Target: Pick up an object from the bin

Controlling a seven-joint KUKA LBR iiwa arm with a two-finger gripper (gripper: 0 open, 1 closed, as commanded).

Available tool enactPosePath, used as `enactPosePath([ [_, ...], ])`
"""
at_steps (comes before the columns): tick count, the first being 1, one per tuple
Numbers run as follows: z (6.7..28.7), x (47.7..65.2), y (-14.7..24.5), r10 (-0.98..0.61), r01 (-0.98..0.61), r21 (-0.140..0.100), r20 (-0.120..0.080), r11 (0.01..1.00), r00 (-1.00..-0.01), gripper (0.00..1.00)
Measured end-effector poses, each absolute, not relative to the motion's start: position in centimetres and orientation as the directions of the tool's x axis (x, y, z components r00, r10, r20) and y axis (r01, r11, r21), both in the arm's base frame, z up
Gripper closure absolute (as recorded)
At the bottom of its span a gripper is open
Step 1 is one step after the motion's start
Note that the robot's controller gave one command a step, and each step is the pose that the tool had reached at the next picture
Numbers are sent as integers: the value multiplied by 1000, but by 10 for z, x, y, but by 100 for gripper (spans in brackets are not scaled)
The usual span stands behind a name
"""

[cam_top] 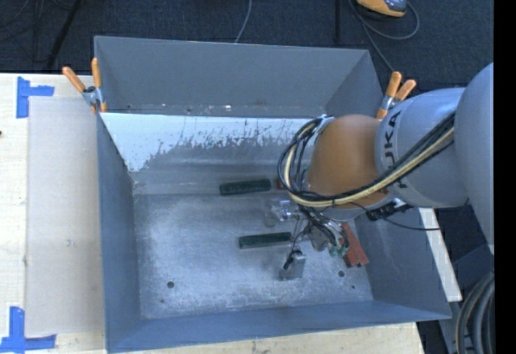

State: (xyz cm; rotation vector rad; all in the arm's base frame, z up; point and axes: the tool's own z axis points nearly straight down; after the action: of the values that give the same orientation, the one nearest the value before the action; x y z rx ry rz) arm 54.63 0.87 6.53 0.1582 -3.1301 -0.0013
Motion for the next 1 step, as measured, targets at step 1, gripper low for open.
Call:
enactPosePath([
  [1,70,549,9,-99,-99,1,-1,995,-995,100],
])
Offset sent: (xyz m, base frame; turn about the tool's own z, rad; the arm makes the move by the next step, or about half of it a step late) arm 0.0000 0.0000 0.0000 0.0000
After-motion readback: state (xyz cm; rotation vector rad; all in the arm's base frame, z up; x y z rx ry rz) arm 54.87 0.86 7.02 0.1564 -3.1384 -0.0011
